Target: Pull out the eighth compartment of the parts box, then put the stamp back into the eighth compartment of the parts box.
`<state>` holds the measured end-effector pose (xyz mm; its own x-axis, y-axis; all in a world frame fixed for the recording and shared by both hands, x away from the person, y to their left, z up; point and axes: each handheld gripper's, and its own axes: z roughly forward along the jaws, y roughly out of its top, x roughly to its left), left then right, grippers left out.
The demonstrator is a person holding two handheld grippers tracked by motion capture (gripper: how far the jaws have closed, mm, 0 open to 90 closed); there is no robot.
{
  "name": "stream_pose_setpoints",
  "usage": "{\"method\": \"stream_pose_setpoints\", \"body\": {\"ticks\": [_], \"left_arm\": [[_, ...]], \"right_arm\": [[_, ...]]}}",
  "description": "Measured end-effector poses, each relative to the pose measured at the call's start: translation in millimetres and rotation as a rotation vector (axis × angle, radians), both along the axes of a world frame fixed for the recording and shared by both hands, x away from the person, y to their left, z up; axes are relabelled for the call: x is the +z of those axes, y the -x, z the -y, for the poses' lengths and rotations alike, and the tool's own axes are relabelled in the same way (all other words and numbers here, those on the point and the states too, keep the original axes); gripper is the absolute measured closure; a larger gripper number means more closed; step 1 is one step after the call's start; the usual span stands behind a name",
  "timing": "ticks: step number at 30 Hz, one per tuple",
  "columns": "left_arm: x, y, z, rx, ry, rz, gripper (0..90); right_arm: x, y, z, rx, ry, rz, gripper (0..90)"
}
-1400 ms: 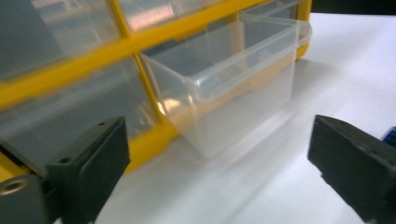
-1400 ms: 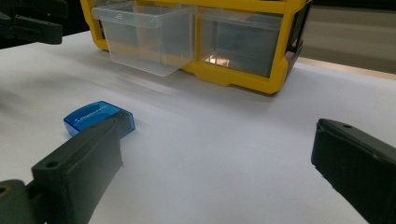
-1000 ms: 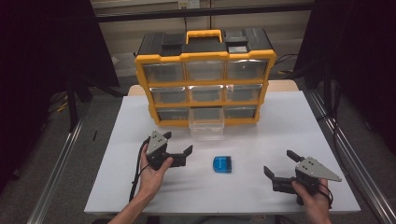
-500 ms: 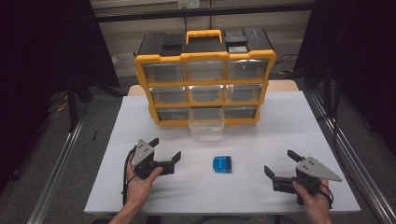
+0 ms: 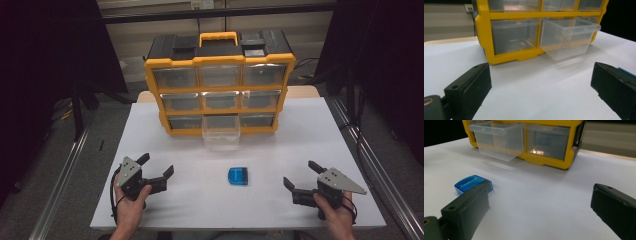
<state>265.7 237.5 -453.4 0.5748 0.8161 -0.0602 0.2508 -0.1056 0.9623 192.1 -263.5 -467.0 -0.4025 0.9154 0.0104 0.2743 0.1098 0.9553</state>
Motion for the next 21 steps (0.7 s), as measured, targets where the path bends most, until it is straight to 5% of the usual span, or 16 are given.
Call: {"method": "stream_pose_setpoints", "body": {"ticks": [6, 18, 21], "left_arm": [[-1.8, 8.9, -10.6, 0.043, 0.033, -0.023, 3.7], [-2.3, 1.1, -10.4, 0.016, 0.033, -0.05, 3.6], [-3.8, -2.7, -10.7, -0.019, 0.045, -0.083, 4.0]], "right_arm": [[0.5, 2.2, 1.1, 0.004, 0.001, 0.002, 1.6], [0.5, 0.7, 0.9, 0.003, 0.003, 0.001, 1.6], [0.5, 0.5, 0.8, 0.0, 0.004, 0.0, 1.6]]}}
